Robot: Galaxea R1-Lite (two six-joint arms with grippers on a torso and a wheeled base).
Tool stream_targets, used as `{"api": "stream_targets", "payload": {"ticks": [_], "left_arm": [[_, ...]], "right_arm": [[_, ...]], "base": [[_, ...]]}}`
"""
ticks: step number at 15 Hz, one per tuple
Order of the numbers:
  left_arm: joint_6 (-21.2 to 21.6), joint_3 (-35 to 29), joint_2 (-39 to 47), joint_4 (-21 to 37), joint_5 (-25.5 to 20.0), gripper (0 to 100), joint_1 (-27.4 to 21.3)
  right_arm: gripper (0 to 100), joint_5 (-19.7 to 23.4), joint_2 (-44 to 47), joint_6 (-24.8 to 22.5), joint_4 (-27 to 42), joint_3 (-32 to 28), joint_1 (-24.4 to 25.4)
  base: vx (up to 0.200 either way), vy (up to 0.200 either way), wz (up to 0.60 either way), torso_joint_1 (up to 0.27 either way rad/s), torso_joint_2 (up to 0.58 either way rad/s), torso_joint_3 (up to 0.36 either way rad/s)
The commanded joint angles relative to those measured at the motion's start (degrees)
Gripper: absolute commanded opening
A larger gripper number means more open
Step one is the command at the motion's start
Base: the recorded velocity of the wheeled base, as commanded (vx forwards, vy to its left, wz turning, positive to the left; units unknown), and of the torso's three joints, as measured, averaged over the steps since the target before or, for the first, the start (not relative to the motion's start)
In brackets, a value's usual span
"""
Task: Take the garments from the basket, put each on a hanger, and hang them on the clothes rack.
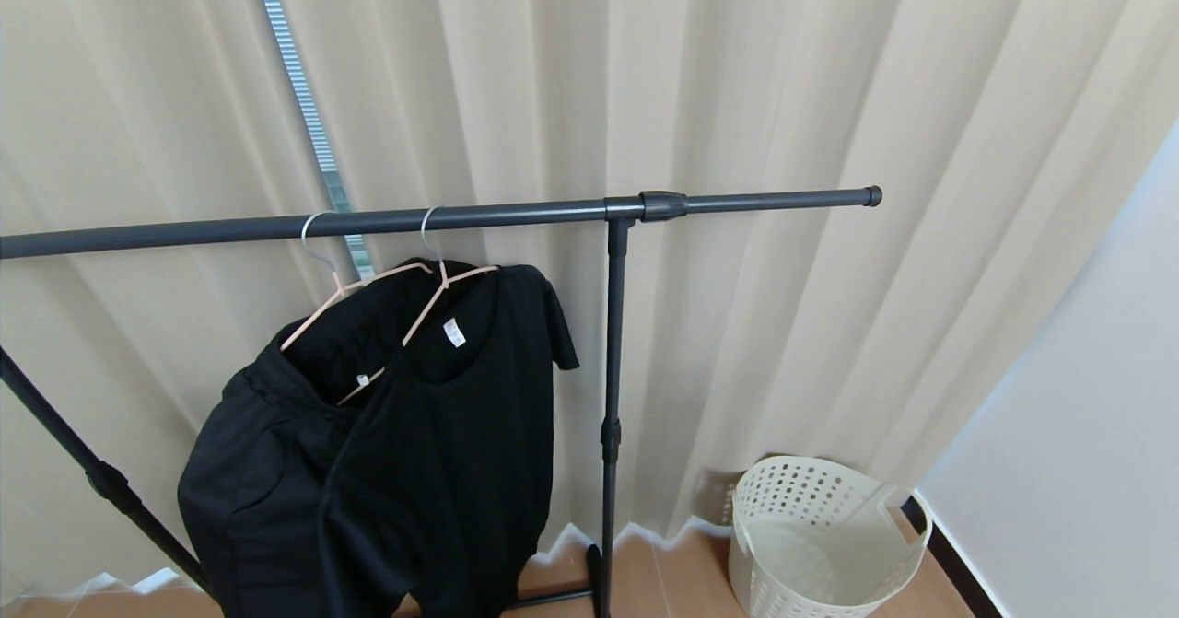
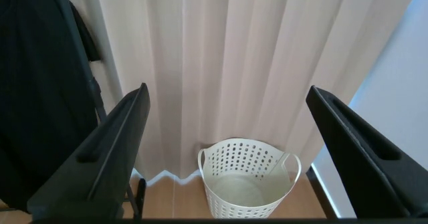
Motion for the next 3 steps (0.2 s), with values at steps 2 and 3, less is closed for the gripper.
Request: {"api": "stream_targets", "payload": {"ticks": [2, 3], "left_arm": [[-0.10, 0.00, 0.08, -0.01, 0.01, 100, 0.01], [-0.10, 0.00, 0.08, -0.01, 0.01, 100, 0.01]], "right_arm": [[100, 0.02, 0.13, -0.02, -0.01, 0.00, 0.02], [100, 0.02, 0.13, 0.07, -0.10, 0.00, 0.02]], "base": [[0.000, 0.000, 0.00, 0.000, 0.00, 0.000], [0.000, 0.000, 0.00, 0.000, 0.00, 0.000]]}}
